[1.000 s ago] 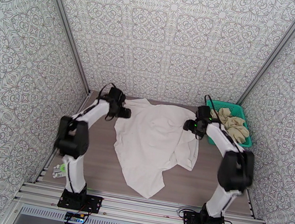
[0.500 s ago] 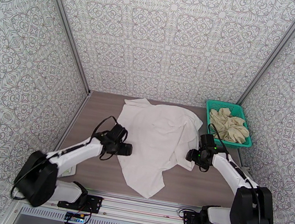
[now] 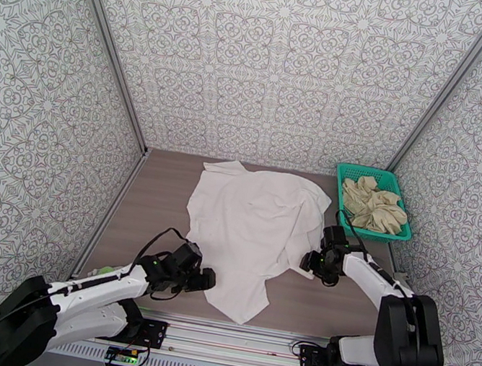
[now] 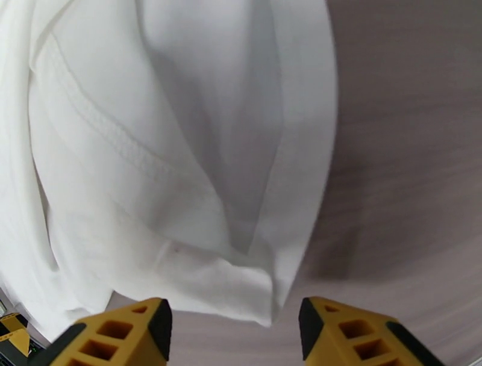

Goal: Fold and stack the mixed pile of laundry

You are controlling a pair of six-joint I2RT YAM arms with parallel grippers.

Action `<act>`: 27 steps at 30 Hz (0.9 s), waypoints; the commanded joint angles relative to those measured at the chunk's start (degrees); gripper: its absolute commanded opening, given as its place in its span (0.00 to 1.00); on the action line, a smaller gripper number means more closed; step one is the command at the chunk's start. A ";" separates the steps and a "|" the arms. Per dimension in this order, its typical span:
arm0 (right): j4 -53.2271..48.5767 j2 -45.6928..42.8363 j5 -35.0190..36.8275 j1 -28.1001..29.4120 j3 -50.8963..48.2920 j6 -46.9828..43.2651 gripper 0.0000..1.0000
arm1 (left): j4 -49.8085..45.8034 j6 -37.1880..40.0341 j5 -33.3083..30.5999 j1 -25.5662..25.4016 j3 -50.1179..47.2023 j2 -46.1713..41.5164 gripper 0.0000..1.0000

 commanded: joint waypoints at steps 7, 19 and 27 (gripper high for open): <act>8.03 4.96 -4.57 0.06 -0.79 2.74 0.34 | 23.62 -7.01 -3.81 -3.10 -0.17 12.35 0.46; 7.78 -6.46 -2.00 -0.03 0.52 3.26 0.00 | 23.97 5.95 -14.74 -3.71 3.73 -4.05 0.00; 1.35 -26.66 5.60 -0.38 11.12 4.88 0.00 | 4.31 18.86 -11.01 1.25 19.41 -17.65 0.00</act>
